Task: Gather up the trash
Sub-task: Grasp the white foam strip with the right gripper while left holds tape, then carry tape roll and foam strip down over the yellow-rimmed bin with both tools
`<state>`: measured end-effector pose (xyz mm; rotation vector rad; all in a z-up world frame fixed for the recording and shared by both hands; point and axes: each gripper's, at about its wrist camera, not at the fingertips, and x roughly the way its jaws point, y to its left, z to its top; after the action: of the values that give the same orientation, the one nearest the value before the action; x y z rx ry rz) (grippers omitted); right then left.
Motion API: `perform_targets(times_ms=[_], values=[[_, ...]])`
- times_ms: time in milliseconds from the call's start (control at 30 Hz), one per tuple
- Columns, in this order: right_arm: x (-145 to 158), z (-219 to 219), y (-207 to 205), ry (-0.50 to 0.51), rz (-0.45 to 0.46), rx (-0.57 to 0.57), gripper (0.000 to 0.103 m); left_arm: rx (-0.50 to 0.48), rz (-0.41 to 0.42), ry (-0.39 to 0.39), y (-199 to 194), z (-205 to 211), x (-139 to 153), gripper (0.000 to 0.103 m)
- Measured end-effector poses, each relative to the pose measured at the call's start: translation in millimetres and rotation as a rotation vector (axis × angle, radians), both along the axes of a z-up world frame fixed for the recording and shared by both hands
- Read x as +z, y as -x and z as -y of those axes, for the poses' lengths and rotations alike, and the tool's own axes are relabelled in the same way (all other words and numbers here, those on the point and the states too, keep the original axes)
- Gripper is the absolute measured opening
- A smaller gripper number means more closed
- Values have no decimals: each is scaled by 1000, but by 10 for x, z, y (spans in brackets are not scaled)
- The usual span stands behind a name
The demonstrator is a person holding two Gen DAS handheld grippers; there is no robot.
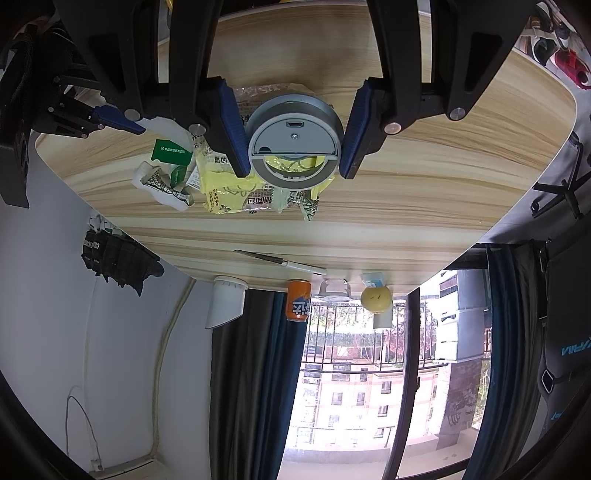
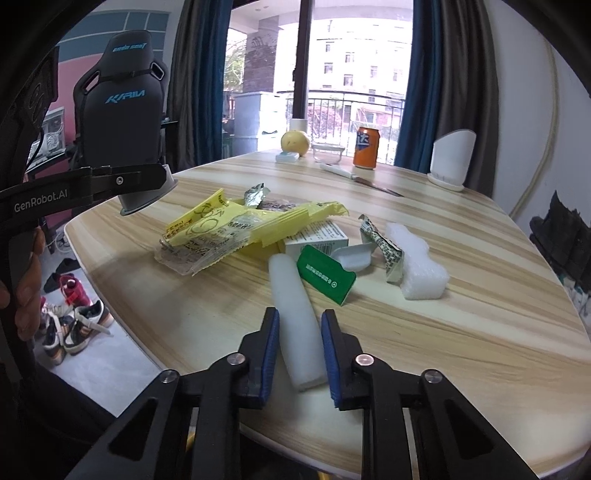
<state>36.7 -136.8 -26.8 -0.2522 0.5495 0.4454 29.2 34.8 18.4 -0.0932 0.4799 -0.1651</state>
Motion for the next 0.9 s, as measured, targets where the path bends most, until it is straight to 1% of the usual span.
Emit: perform_targets(times_ms=[100, 167, 333, 533, 900], values=[[24, 14, 12, -11, 16, -1, 9, 0, 1, 1, -1, 0, 2, 44], [31, 14, 20, -16, 18, 2, 6, 1, 1, 1, 0, 0, 2, 44], [71, 32, 57, -41, 33, 3, 5, 1, 4, 7, 3, -14, 20, 44], [202, 80, 117, -94, 69, -3, 5, -6, 2, 15, 15, -17, 29, 44], [343, 242, 180, -163, 71, -29, 5, -37, 17, -13, 106, 152, 98, 44]])
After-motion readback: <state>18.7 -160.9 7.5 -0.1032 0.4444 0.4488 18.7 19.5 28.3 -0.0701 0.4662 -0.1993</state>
